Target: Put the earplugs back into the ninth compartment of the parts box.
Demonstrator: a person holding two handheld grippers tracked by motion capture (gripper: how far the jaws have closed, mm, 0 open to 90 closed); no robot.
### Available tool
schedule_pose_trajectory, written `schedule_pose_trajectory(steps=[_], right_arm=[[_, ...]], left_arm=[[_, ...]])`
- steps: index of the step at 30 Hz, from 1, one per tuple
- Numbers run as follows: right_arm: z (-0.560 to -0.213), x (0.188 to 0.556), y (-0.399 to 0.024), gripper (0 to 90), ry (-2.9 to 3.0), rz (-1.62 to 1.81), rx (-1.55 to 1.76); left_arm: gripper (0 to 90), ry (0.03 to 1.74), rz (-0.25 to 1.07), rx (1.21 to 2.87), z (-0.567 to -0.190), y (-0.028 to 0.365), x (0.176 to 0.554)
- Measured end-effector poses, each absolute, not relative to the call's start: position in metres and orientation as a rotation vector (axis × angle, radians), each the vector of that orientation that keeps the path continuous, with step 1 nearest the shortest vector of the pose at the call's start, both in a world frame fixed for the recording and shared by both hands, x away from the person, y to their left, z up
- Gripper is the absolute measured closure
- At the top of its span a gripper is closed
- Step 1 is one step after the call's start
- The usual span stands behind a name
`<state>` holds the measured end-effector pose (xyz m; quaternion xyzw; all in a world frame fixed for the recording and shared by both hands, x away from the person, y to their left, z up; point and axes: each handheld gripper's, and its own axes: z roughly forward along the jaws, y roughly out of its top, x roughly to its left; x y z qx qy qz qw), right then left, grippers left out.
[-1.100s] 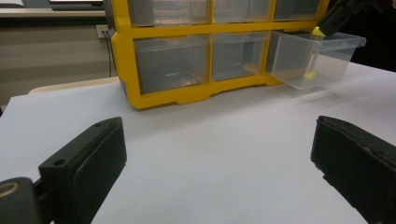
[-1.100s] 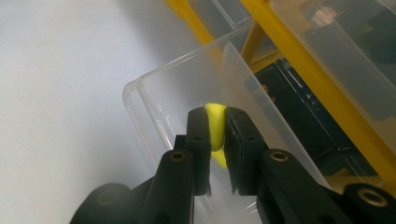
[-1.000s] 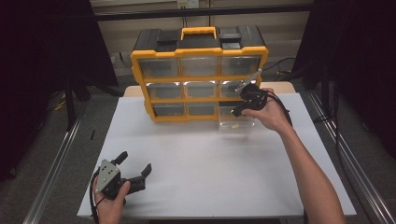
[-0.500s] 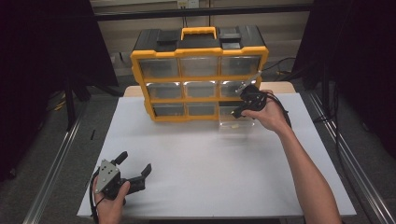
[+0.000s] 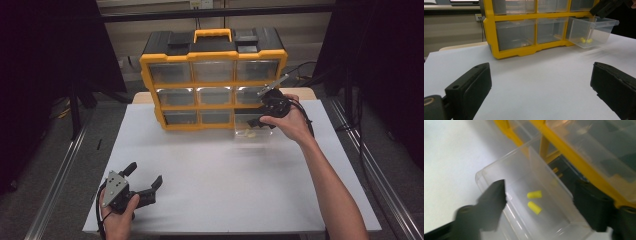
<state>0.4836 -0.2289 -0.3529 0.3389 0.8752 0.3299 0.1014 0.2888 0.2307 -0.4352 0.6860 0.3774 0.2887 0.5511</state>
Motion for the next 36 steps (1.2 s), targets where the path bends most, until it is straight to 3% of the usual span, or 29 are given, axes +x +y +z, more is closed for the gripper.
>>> schedule_pose_trajectory(steps=[3, 10, 36], right_arm=[[-0.351, 0.481, -0.232, 13.0, 2.548, 1.002, 1.015], [-0.346, 0.473, -0.238, 3.6, 2.484, 1.07, 1.036], [-0.361, 0.424, -0.252, 3.0, 2.215, 1.209, 1.083]], left_arm=[[3.6, 0.9, 0.68, 1.618, -0.436, 0.231, 0.289], [3.6, 0.895, 0.682, 1.623, -0.435, 0.231, 0.289], [3.6, 0.9, 0.685, 1.623, -0.436, 0.23, 0.289]])
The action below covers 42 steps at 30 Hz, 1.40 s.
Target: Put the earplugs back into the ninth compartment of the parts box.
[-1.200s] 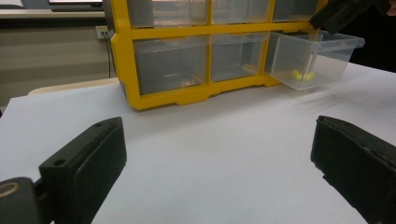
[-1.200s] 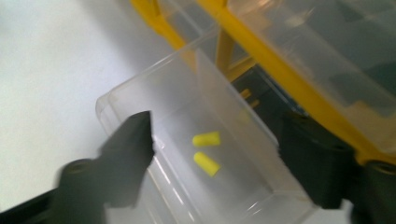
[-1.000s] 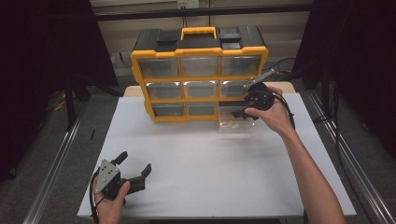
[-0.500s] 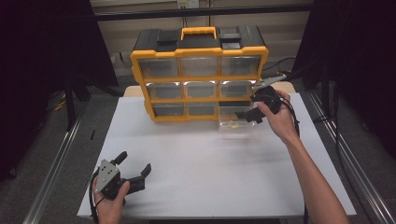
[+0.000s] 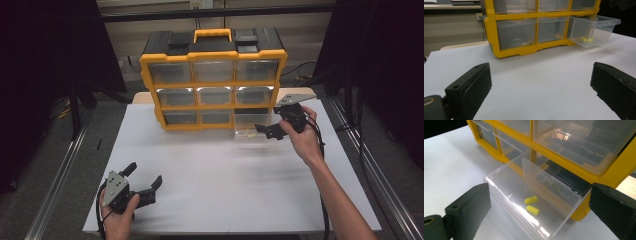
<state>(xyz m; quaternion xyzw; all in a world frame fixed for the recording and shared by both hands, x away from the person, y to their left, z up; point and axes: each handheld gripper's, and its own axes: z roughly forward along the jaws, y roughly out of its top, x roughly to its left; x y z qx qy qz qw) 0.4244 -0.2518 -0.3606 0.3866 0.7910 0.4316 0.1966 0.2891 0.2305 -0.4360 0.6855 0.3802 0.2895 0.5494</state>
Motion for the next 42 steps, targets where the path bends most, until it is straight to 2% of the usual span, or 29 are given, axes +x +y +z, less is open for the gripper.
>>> schedule_pose_trajectory(steps=[26, 42], right_arm=[[-0.407, 0.374, -0.263, 2.5, 1.995, 1.3, 1.162], [-0.423, 0.336, -0.278, 2.6, 1.878, 1.39, 1.169]], left_arm=[[3.5, 0.907, 0.685, 1.613, -0.436, 0.231, 0.288], [3.7, 0.905, 0.684, 1.627, -0.437, 0.23, 0.288]])
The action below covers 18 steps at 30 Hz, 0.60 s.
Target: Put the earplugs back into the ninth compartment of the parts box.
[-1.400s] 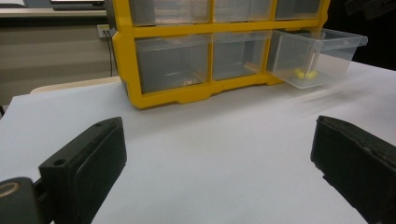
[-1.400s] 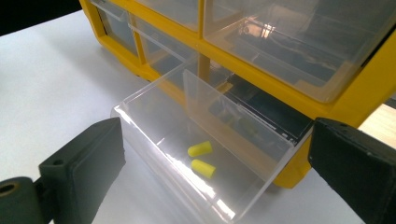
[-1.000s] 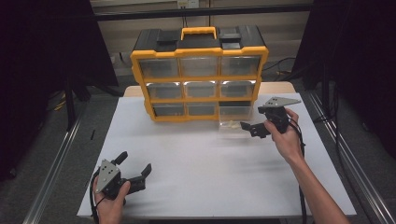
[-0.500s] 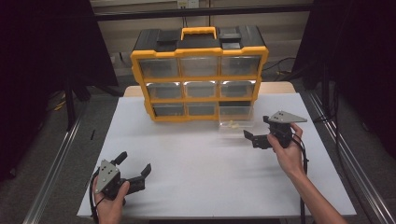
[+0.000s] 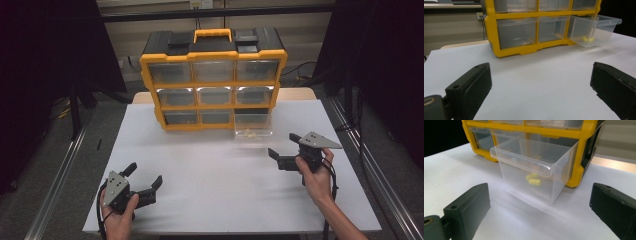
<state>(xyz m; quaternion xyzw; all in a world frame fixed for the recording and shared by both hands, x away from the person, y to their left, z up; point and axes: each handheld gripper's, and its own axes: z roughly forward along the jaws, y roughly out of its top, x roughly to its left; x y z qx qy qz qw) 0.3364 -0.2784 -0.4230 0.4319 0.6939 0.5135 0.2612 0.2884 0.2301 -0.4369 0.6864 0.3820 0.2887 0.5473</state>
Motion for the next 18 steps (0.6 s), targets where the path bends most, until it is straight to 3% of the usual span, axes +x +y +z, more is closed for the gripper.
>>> schedule_pose_trajectory(steps=[18], right_arm=[[-0.432, 0.299, -0.287, 3.0, 1.819, 1.395, 1.195]], left_arm=[[4.3, 0.915, 0.683, 1.615, -0.437, 0.229, 0.289]])
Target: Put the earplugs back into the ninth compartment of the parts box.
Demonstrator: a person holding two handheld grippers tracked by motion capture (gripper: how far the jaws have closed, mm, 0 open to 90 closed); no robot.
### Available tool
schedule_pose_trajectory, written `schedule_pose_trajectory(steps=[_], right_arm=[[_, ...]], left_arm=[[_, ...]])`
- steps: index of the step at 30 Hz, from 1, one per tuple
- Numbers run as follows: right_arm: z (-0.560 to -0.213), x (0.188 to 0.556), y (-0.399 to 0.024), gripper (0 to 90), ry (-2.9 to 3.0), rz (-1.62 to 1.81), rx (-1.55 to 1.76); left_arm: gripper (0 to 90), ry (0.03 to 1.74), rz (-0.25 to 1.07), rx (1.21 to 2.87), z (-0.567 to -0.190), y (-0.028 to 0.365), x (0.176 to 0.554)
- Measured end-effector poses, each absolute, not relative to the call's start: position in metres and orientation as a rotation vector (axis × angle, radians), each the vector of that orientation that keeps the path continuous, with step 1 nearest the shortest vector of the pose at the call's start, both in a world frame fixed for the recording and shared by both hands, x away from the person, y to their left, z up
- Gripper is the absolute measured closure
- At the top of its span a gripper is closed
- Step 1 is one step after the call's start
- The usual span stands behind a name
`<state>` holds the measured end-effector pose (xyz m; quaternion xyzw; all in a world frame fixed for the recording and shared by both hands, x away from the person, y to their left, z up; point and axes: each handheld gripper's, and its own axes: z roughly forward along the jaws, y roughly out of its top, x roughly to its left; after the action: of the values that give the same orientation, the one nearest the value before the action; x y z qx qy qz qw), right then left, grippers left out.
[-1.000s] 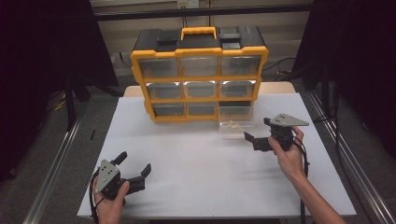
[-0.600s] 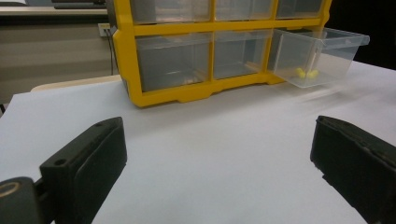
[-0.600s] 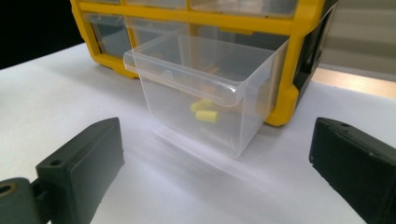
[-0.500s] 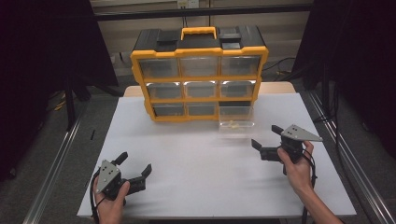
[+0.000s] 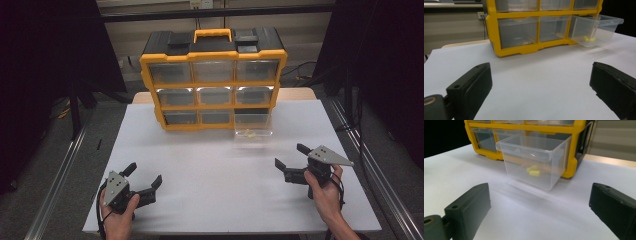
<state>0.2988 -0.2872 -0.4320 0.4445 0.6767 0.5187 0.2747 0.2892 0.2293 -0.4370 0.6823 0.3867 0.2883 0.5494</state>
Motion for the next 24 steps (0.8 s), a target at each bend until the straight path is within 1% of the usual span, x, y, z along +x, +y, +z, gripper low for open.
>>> schedule_pose_trajectory(steps=[5, 8, 15, 18, 24], right_arm=[[-0.435, 0.282, -0.293, 3.0, 1.797, 1.388, 1.197], [-0.438, 0.273, -0.299, 3.0, 1.801, 1.363, 1.182], [-0.442, 0.259, -0.311, 3.0, 1.784, 1.372, 1.17], [-0.445, 0.259, -0.313, 3.1, 1.786, 1.363, 1.158], [-0.443, 0.265, -0.307, 3.1, 1.79, 1.388, 1.135]], left_arm=[[4.3, 0.906, 0.681, 1.624, -0.436, 0.228, 0.287], [4.3, 0.895, 0.701, 1.622, -0.434, 0.227, 0.284], [4.3, 0.891, 0.695, 1.635, -0.435, 0.222, 0.283], [4.3, 0.893, 0.692, 1.659, -0.438, 0.221, 0.286], [4.1, 0.891, 0.679, 1.625, -0.436, 0.222, 0.285]])
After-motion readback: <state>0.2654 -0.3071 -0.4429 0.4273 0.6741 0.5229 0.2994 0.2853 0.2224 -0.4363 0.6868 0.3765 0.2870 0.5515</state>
